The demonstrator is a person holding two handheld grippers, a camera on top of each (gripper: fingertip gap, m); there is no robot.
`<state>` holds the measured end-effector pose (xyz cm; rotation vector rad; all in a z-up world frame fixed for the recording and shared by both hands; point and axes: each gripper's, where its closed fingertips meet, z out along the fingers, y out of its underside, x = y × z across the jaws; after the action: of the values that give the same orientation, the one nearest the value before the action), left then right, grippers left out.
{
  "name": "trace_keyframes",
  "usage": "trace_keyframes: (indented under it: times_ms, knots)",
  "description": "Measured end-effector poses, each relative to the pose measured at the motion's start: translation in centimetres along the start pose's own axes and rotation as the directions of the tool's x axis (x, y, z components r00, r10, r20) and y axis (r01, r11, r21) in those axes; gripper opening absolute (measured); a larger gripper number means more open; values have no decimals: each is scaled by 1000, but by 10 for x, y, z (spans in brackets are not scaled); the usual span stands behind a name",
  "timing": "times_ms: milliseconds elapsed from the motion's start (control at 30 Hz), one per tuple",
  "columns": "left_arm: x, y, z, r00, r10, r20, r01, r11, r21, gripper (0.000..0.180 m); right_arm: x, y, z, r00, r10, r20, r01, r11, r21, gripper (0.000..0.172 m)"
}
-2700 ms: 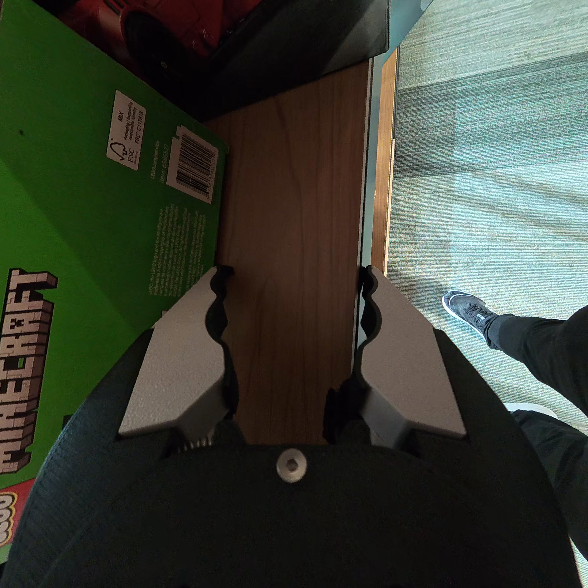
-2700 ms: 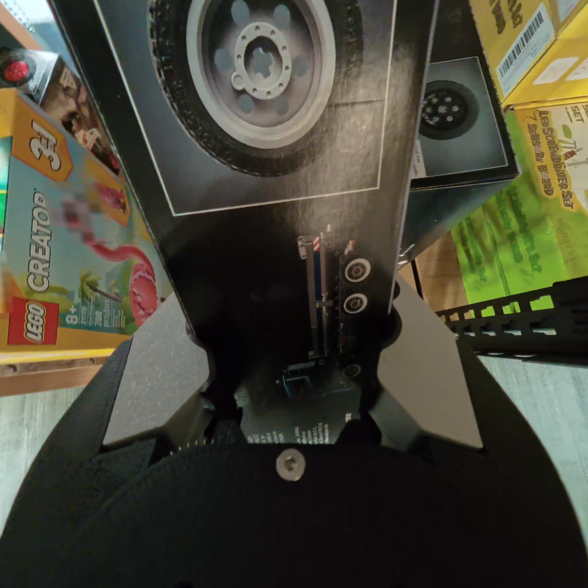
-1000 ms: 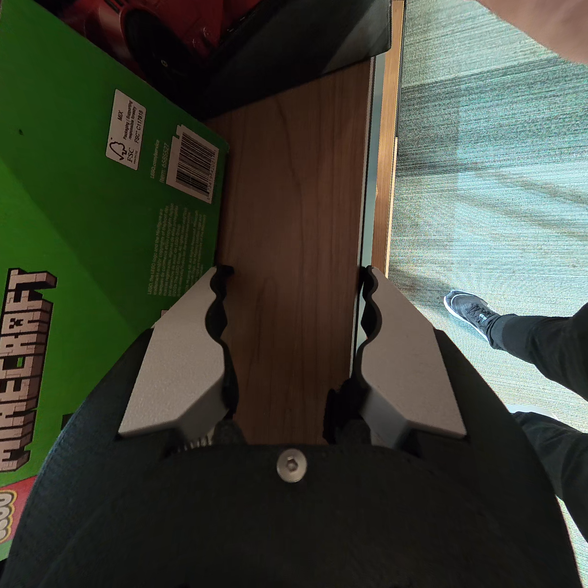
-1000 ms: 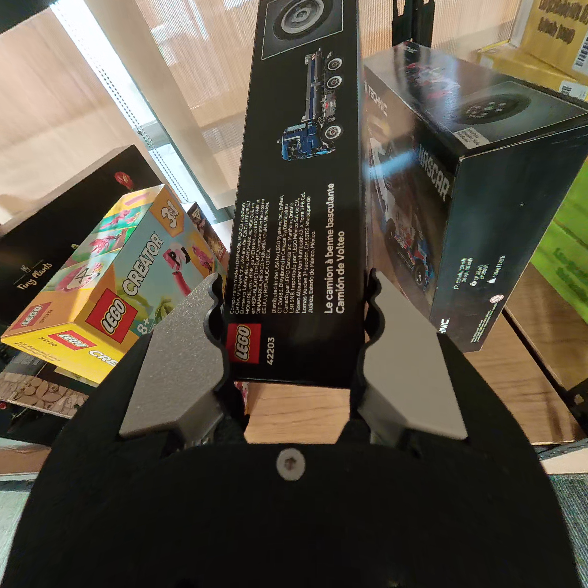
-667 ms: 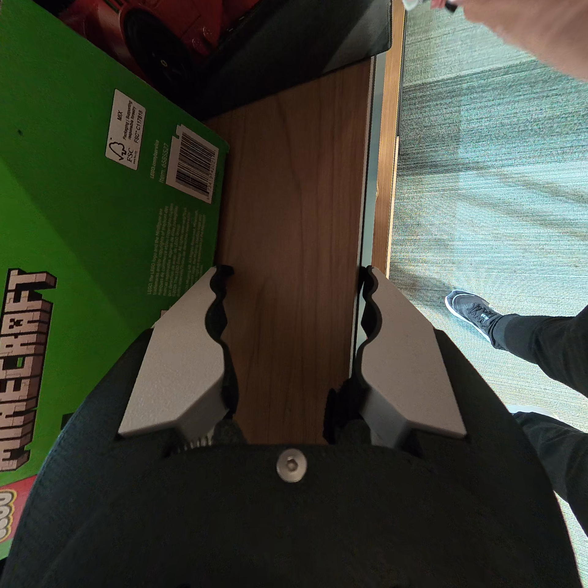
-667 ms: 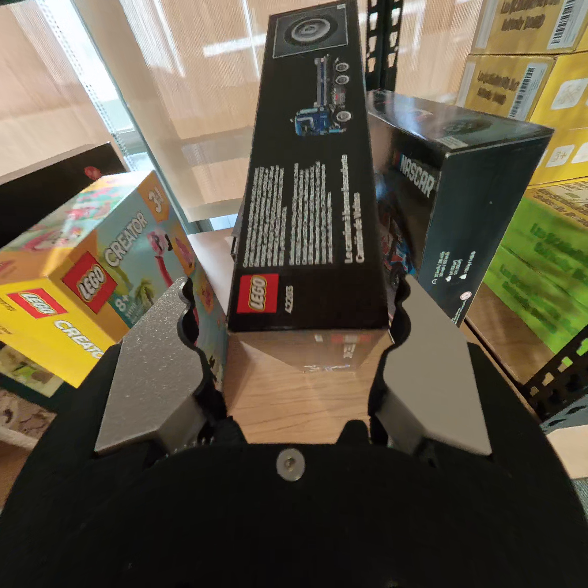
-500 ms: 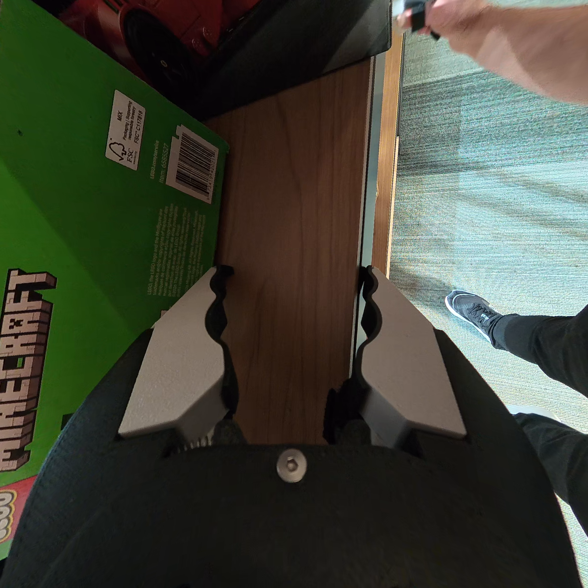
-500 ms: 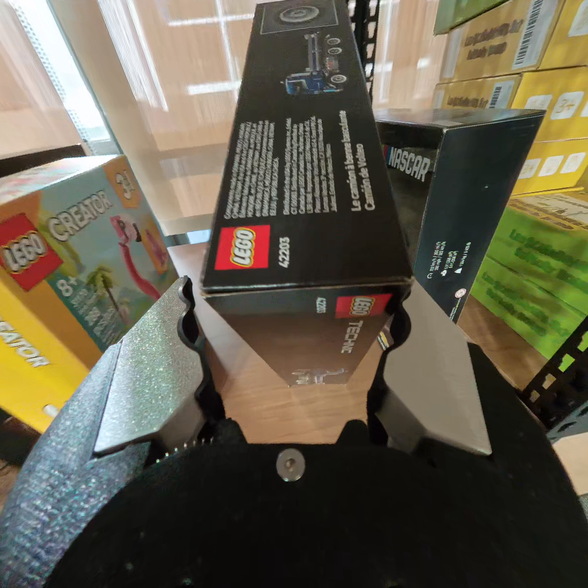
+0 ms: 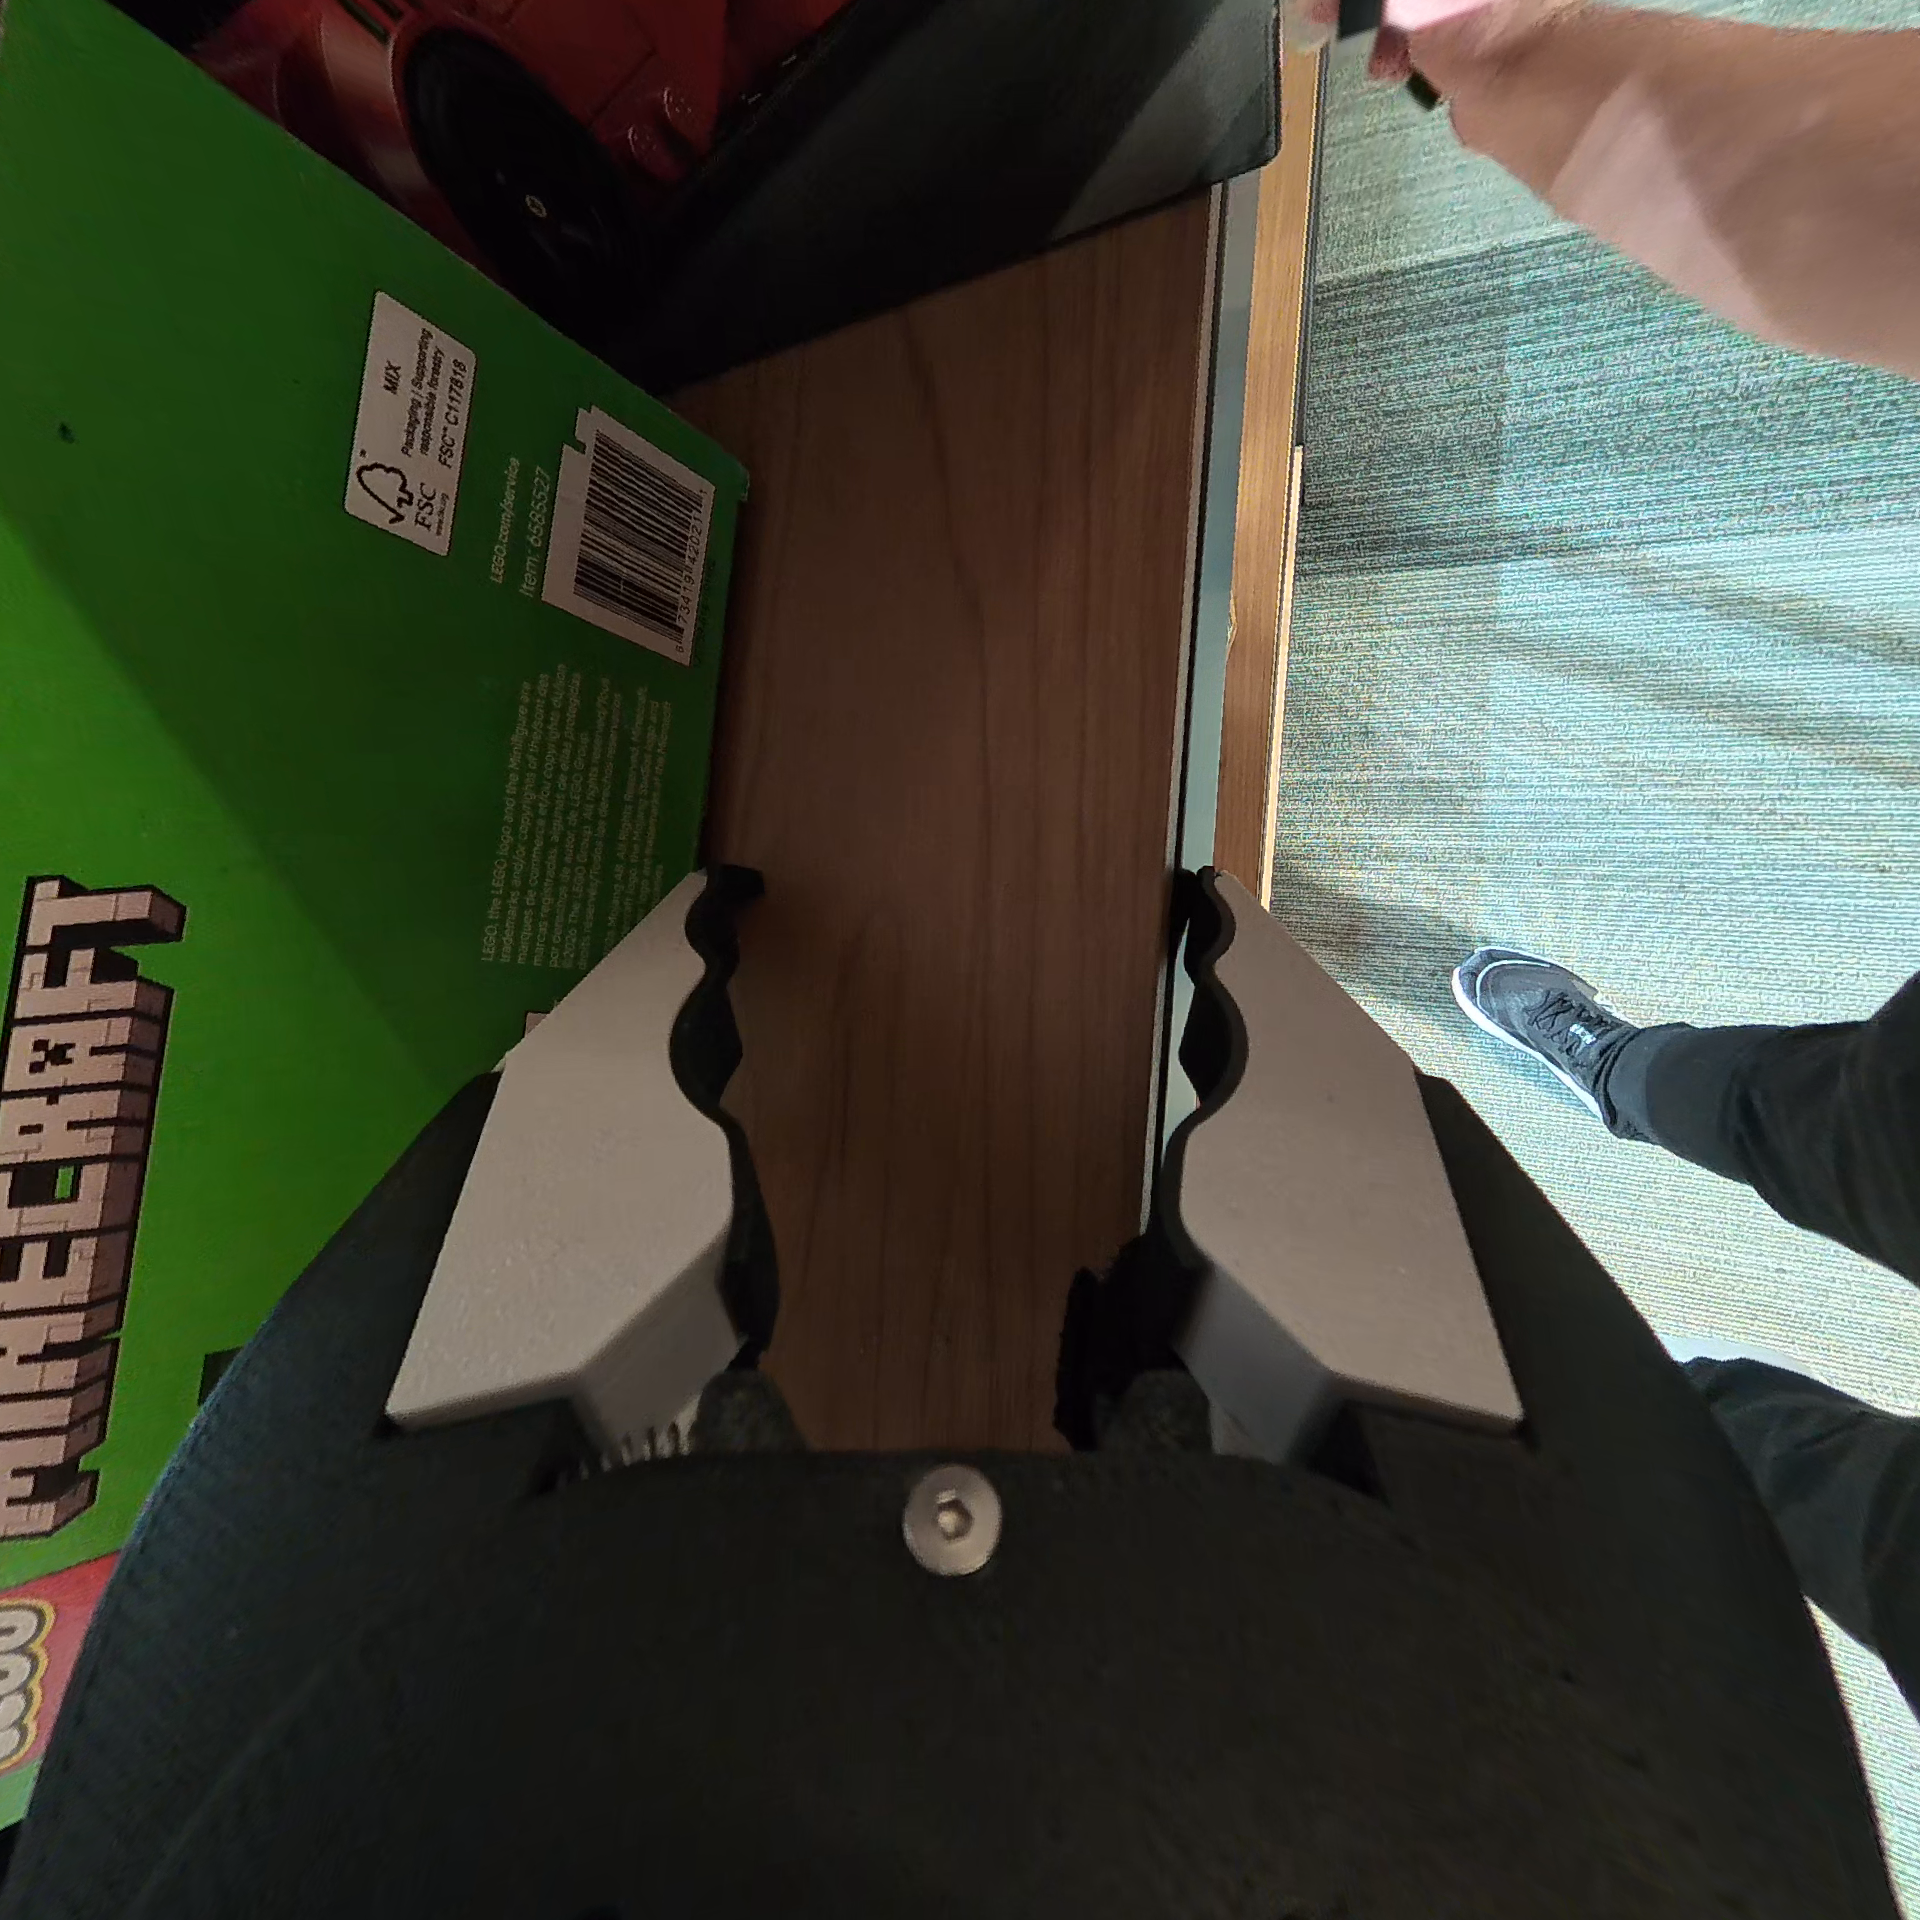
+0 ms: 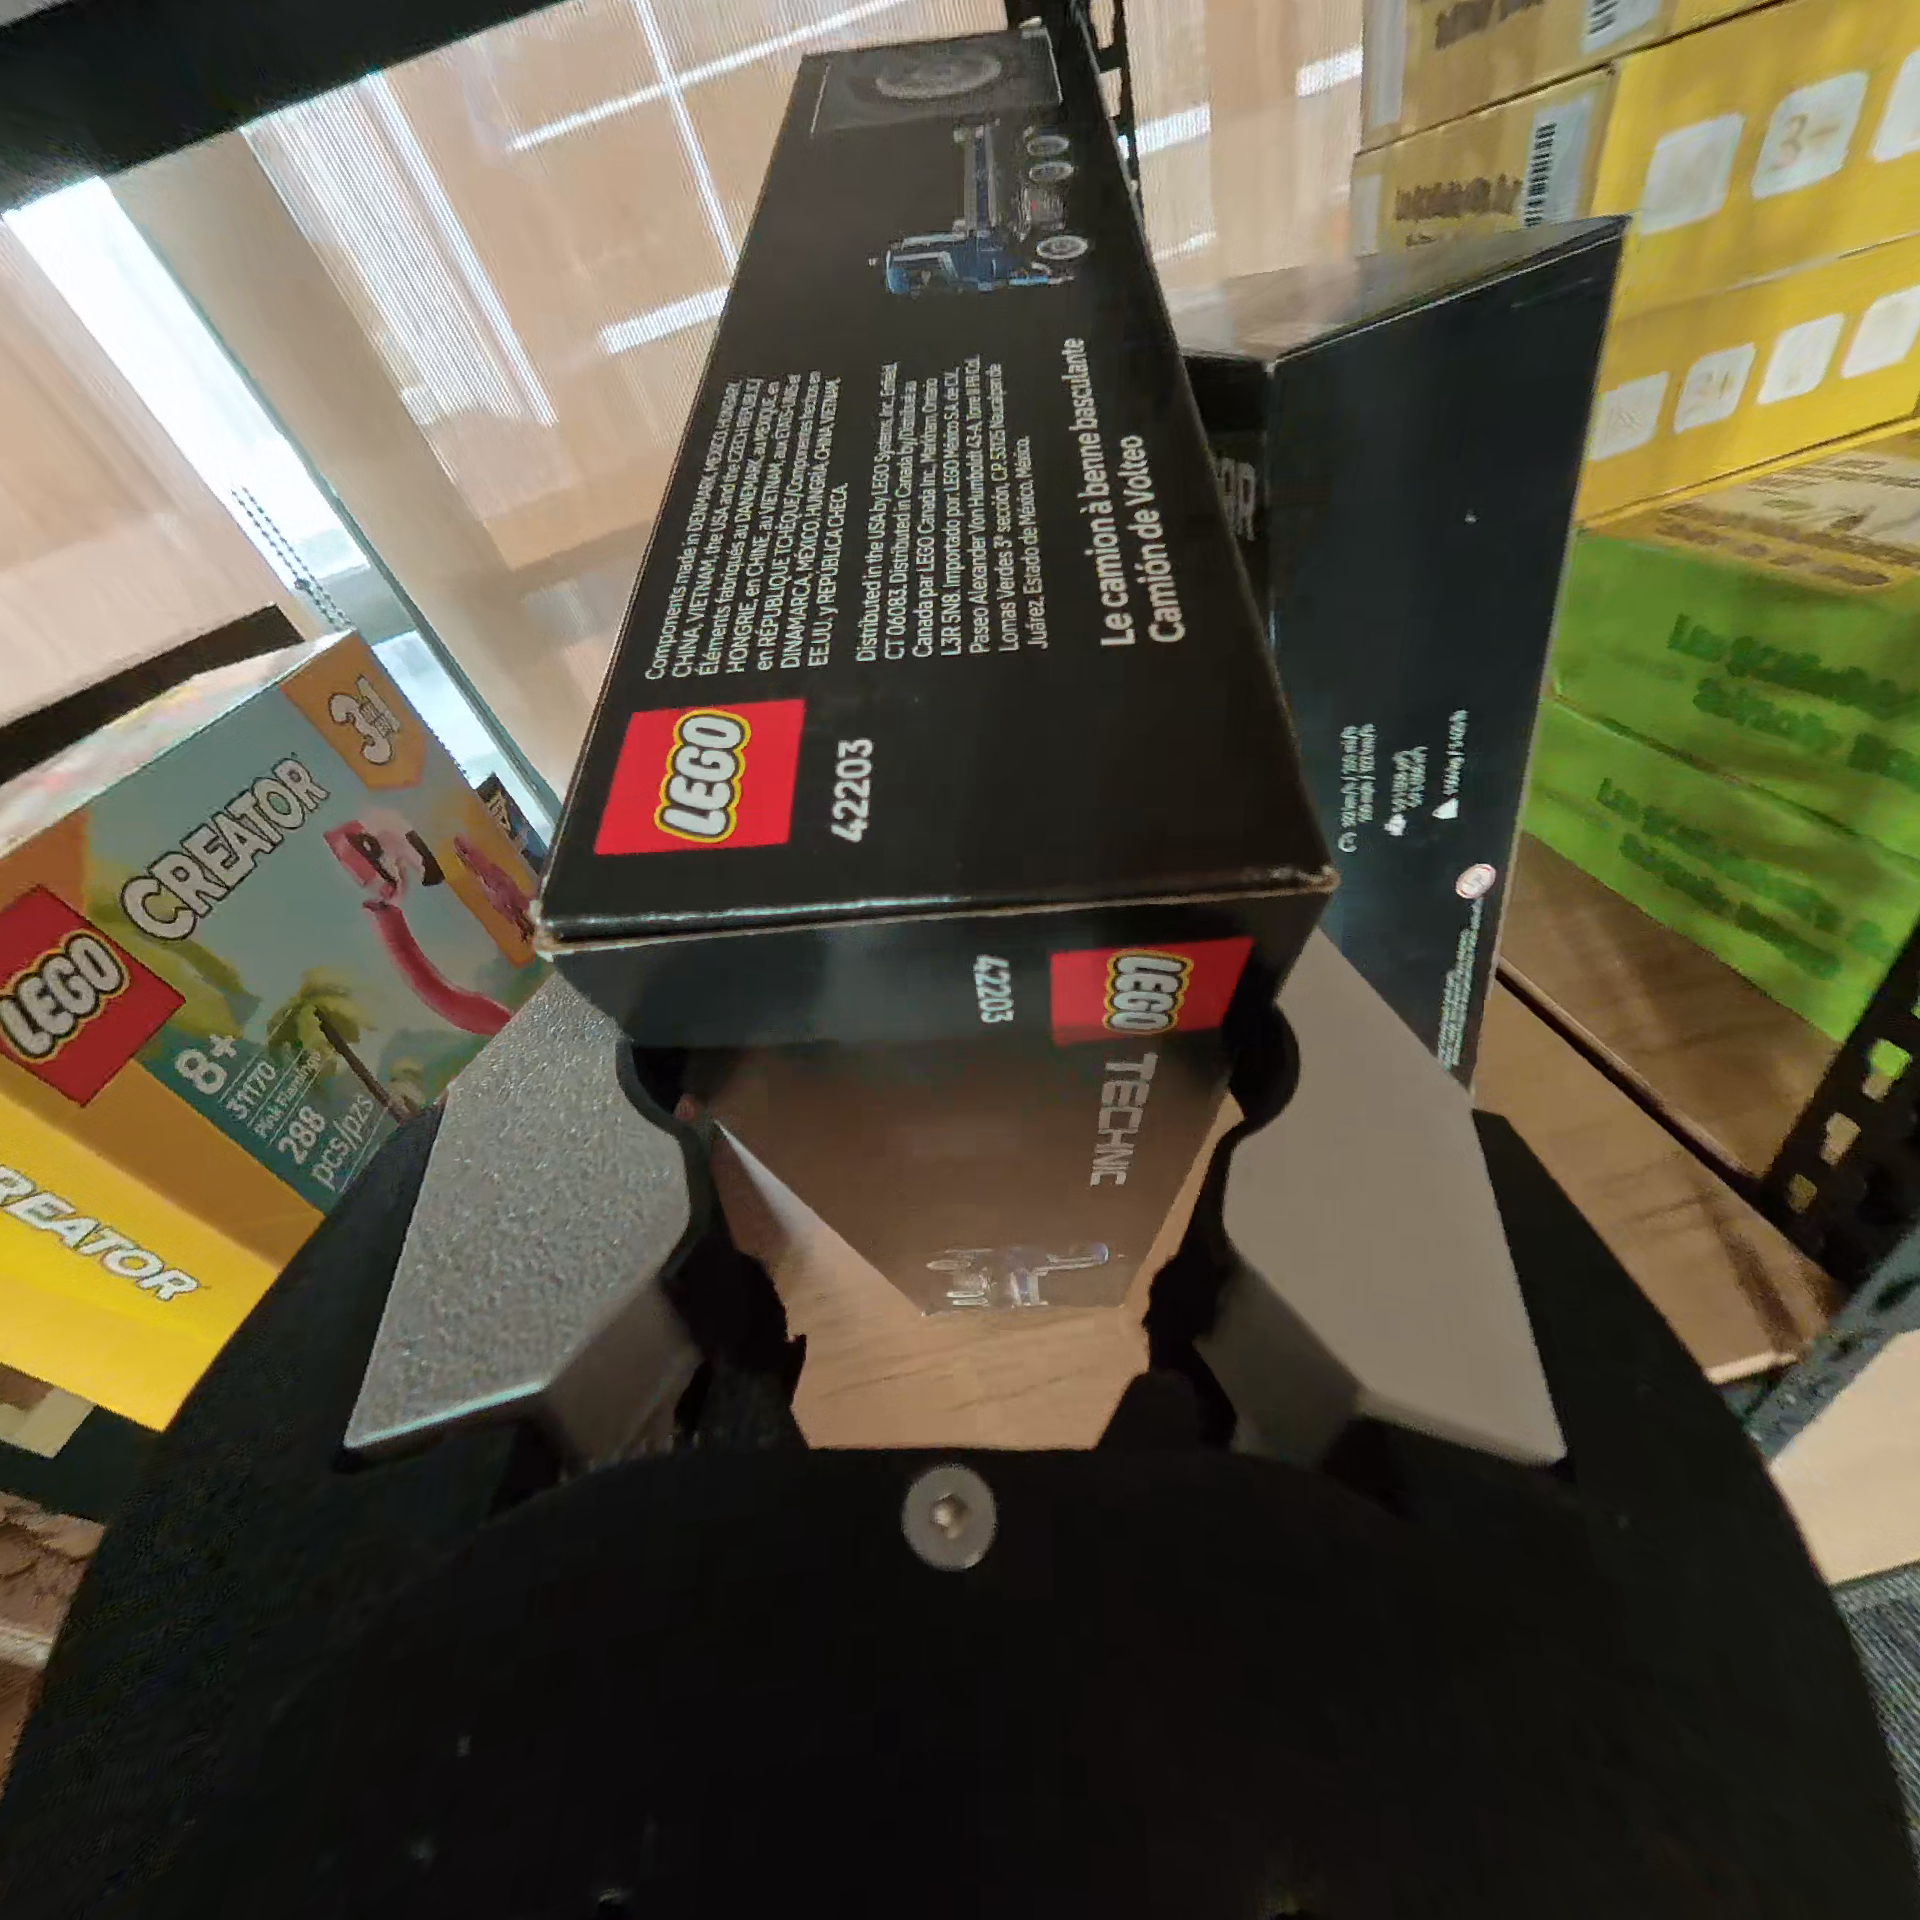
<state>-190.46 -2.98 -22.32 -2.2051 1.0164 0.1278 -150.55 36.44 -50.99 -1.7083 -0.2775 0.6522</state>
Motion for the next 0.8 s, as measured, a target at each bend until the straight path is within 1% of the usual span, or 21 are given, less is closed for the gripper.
trace_keyframes:
  times_ms: [33, 100, 167, 200, 267, 333, 467, 533, 567, 600, 633, 733, 800]
  knots:
    - [0, 0, 0, 1000, 0, 0, 0, 1000, 0, 86, 2, -1, -5, 1000, -9, -4, 9, 1000, -13, 106]
    - [0, 0, 0, 1000, 0, 0, 0, 1000, 0, 86, 2, -5, -16, 998, -59, -31, 58, 998, -19, 106]
    - [0, 0, 0, 1000, 0, -1, 0, 1000, 0, 86, 1, 0, -22, 989, -132, -71, 126, 988, -88, 107]
    - [0, 0, 0, 1000, 0, -1, 0, 1000, 0, 86, -2, -1, -26, 982, -171, -78, 164, 982, -94, 107]
    - [0, 0, 0, 1000, 0, -1, 0, 1000, 1, 86, -5, 6, -35, 985, -153, -85, 142, 982, -124, 107]
    - [0, 0, 0, 1000, 1, -1, -1, 1000, 1, 86, -13, 10, -39, 979, -171, -109, 152, 975, -161, 107]
    - [0, 0, 0, 1000, 3, -2, -3, 1000, 2, 87, -25, 15, -41, 983, -138, -120, 116, 978, -175, 110]
    - [0, 0, 0, 1000, 3, -3, -3, 1000, 1, 87, -33, 11, -45, 993, -95, -76, 83, 985, -154, 115]
    - [0, 0, 0, 1000, 4, -5, -4, 1000, 2, 86, -37, 6, -49, 995, -74, -64, 65, 989, -135, 118]
    - [0, 0, 0, 1000, 4, -8, -4, 1000, 4, 86, -37, 6, -53, 995, -66, -71, 55, 988, -145, 121]
    - [0, 0, -1, 1000, 3, -10, -3, 1000, 4, 86, -37, 6, -58, 994, -69, -86, 54, 986, -160, 125]
    - [0, 0, -4, 1000, -1, -12, 1, 1000, 14, 82, -42, -2, -83, 989, -71, -127, 52, 988, -148, 130]
    - [-1, -5, -11, 999, 25, 29, -26, 998, 60, 78, -52, -6, -105, 986, -97, -134, 75, 984, -165, 130]
